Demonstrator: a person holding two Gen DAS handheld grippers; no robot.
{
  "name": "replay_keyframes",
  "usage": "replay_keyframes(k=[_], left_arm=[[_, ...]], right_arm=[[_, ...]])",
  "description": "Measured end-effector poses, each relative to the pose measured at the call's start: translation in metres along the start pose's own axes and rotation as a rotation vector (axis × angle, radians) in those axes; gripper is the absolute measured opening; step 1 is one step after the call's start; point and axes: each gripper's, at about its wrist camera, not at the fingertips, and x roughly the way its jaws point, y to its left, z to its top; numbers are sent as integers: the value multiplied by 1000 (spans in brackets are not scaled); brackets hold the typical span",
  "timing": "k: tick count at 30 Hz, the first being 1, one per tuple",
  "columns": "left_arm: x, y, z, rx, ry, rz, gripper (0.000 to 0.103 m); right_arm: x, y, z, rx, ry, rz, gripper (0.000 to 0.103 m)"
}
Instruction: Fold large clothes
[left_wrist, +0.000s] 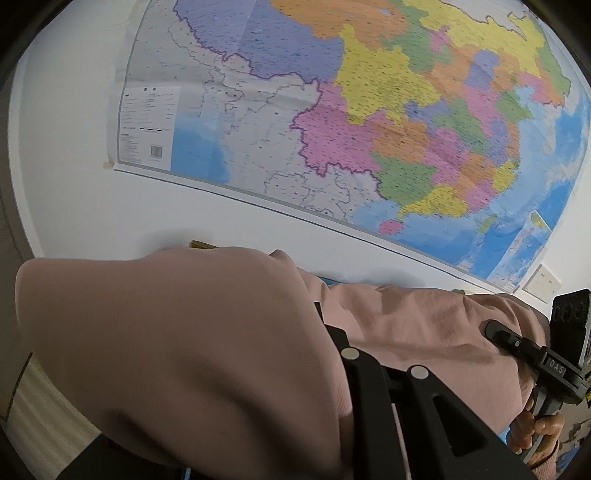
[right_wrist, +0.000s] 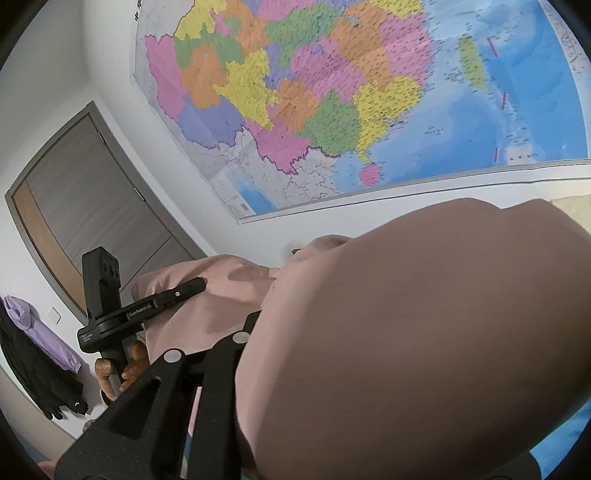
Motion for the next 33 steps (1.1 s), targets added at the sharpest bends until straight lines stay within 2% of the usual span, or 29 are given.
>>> replay_keyframes(k=[33], left_arm=[[41, 60, 25, -46, 0, 82, 11]], right_arm=[[73, 1, 12, -13, 46, -3, 18]])
